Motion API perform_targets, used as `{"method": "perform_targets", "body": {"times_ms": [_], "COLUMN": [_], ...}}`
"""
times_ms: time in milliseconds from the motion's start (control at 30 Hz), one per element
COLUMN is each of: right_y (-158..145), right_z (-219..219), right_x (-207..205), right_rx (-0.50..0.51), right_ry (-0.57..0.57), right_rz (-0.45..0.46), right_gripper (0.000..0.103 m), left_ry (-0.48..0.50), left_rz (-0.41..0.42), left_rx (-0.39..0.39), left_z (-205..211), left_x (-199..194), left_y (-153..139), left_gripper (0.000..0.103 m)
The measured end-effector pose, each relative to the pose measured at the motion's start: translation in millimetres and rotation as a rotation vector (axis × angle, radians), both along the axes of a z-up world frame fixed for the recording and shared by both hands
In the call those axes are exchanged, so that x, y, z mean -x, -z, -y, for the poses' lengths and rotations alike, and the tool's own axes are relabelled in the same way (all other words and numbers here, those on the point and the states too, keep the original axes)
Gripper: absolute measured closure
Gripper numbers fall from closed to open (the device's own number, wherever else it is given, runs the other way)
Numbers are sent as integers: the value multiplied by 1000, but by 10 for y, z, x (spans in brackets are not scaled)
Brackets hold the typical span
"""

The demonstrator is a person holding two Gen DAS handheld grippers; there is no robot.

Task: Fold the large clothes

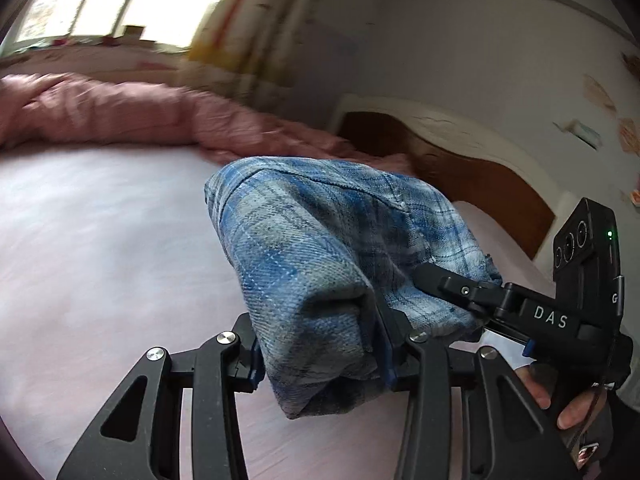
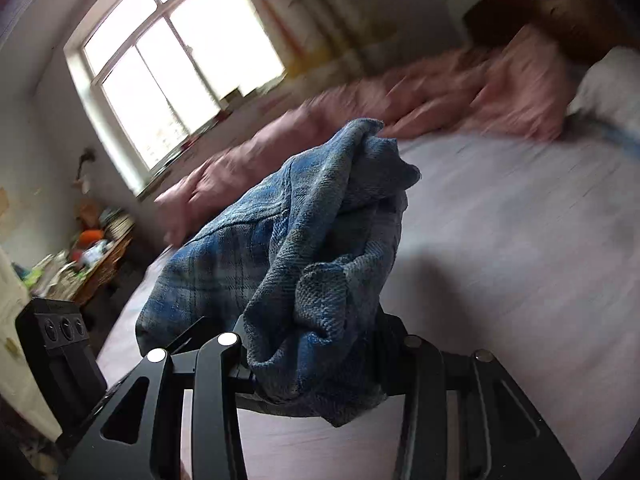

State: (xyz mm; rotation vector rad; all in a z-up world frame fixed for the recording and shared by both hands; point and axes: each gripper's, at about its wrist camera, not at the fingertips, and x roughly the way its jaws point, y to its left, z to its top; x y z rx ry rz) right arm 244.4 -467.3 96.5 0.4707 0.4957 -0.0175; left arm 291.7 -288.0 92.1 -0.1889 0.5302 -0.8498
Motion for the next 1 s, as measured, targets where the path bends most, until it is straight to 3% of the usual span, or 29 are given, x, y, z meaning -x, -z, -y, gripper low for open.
{"method": "perform_targets", "body": {"times_ms": [200,300,367,467,533,567,700,767,1000], "right_y": [-122,-65,71,453,802,857,718,693,544], "right_z": [841,1259,1543,1960,2189,2223,2108,1985,1519], "right_x": [252,288,252,55,-80,-93,-39,-13,365], "right_rx": [84,91,121,107,44,41,113,165,258], "right_ry": [168,264,334,419,459,469,454,461,443], "right_rz": [72,91,53,-103,-230,-241,-177,-167,-48], "right_gripper": [60,60,58,57,54,53,47,38,34], "left_ry": [90,140,148,127,164,152,93,90,3], "left_rz": [41,9,-67,-106,-147,-137,-38,13,308], "left_rx": [19,-9,-79,-221,-206,-181,-198,-192,-229], "left_z": [1058,1607,1949,2307,2301,2253,2077,1937,1358], "left_x": [-148,-331,-493,-571,-588,-587,-377,-261,280], "left_y": [-45,98,359,806,895,843,747,692,496], "left_gripper": [60,50,49,46,44,41,35,33,26]}}
